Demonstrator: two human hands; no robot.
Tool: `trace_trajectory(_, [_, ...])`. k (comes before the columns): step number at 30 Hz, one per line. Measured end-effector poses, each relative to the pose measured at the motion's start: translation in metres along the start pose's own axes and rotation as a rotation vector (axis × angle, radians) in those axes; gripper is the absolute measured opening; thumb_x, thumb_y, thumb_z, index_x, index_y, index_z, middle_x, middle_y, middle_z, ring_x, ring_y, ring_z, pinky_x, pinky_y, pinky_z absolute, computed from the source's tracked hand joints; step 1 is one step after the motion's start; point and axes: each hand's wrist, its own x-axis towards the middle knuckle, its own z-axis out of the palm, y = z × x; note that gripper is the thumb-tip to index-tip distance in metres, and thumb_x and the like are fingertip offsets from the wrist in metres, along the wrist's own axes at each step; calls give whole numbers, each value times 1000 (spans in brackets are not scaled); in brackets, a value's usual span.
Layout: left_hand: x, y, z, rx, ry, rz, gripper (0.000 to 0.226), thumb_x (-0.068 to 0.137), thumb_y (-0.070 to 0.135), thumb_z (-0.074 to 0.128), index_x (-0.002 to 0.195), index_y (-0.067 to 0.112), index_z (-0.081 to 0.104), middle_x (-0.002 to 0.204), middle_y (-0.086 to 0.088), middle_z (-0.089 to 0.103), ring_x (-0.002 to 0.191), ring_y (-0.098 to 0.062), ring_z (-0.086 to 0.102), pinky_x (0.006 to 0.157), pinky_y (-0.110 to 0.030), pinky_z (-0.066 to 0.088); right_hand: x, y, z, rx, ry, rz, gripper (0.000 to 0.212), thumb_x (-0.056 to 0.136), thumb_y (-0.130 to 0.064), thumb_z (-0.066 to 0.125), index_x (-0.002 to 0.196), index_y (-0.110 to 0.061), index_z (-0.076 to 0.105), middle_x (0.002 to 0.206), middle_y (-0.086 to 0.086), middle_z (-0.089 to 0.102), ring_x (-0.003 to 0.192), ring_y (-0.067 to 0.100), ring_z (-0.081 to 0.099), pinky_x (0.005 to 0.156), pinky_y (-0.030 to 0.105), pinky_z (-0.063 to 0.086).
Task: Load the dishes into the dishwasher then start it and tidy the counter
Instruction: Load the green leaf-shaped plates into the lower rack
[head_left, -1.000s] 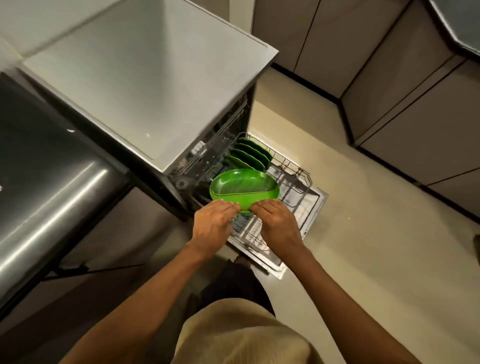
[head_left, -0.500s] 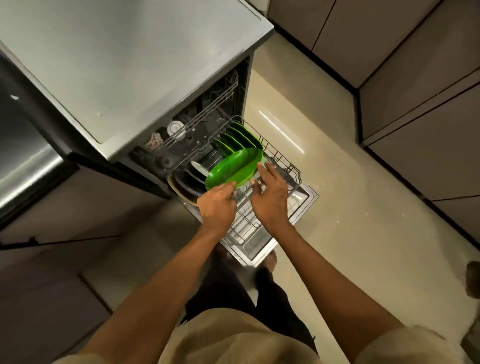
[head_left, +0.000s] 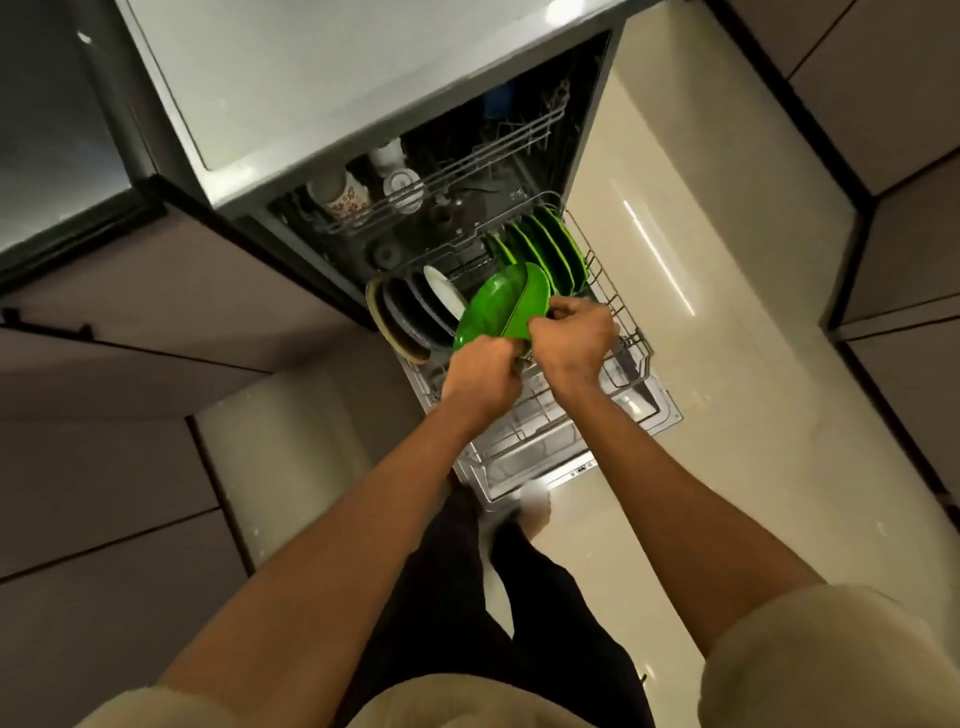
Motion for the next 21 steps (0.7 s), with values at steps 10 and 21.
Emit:
trace_trajectory(10, [77,-29,57,-772,-34,-400,18,84,-7,60,84,4,74,73,2,69,76,-12,62,68,-25,46,60,48,47,-267,-73,-103,41,79,-7,77,119,-14,73,98,7,76,71,15,70,67,32,63])
trace_trajectory(21, [201,-83,65,-1181,-67,-670,3,94,0,64,93,1,61,95,-19,65,84,-24,68,71,-26,61,106,75,116,-490,-60,-584,19,88,-13,63,101,-5,76,84,11,74,66,27,68,64,41,61])
